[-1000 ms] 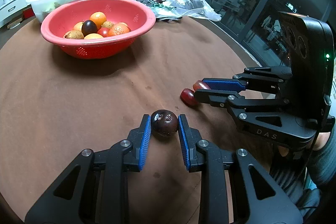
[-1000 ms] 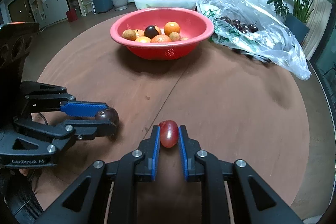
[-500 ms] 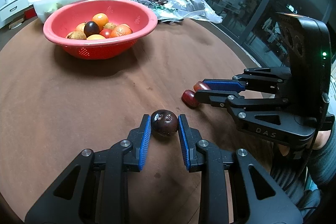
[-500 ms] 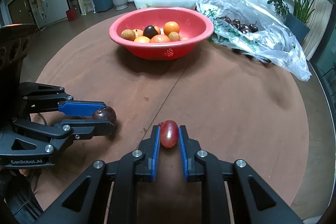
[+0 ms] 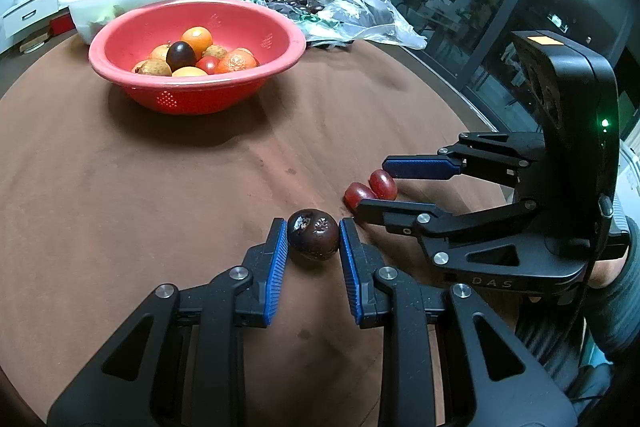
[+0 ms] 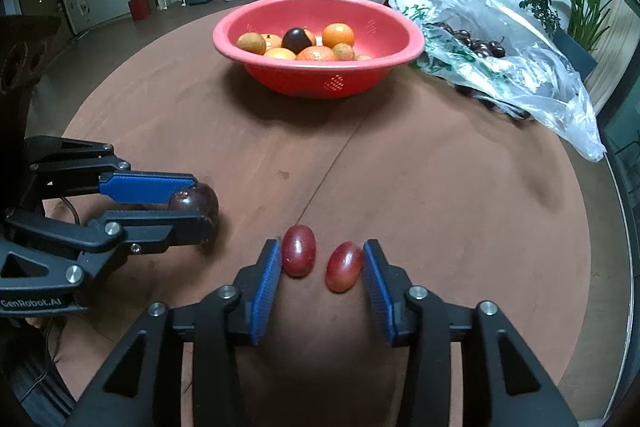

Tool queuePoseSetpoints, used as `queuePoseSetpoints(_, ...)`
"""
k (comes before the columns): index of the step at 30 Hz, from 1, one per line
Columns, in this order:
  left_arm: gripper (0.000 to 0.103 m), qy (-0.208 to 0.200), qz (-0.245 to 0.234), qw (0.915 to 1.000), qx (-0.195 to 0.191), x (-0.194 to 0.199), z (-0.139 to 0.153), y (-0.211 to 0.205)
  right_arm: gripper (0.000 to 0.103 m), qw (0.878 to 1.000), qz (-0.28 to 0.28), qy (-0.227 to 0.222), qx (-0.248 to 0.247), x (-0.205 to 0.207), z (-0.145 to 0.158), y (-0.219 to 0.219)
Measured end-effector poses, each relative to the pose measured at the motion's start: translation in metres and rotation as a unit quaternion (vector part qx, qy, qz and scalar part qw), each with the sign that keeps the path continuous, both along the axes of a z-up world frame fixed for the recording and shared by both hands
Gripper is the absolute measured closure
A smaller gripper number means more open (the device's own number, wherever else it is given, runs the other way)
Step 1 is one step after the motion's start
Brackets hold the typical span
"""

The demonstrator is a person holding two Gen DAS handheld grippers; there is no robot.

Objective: Organize fruits

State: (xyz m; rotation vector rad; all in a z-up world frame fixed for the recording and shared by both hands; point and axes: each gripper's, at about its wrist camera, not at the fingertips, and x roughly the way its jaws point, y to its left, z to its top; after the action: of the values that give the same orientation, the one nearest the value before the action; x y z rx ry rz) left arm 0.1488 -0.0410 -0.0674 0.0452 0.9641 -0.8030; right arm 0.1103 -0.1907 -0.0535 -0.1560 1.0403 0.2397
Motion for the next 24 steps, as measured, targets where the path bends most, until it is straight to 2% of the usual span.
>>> queuePoseSetpoints(8,0.079,0.001,0.006,1.0,-0.004,0.001,0.0,0.002,0.055,1.0,-0.017,0.003,0.014,0.003,-0.004,-0.002)
queuePoseSetpoints(11,0.079,-0.001,0.008,0.9999,-0.007,0.0,0.002,0.004,0.045,1.0,-0.021,0.017,0.006,0.008,-0.01,0.001)
queuePoseSetpoints(15,0.079,-0.002,0.013,0.9999,-0.011,0.001,0.003,0.007,0.043,0.999,-0.024,0.025,0.008,0.01,-0.011,-0.001)
queuePoseSetpoints(18,0.078,-0.001,0.014,0.9998,-0.013,0.001,0.003,0.007,0.047,0.999,-0.026,0.027,0.015,0.011,-0.01,-0.002)
queuePoseSetpoints(24,0.078,-0.001,0.014,0.9997,-0.017,0.001,0.003,0.008,0.064,0.999,-0.027,0.028,0.015,0.012,-0.001,-0.002)
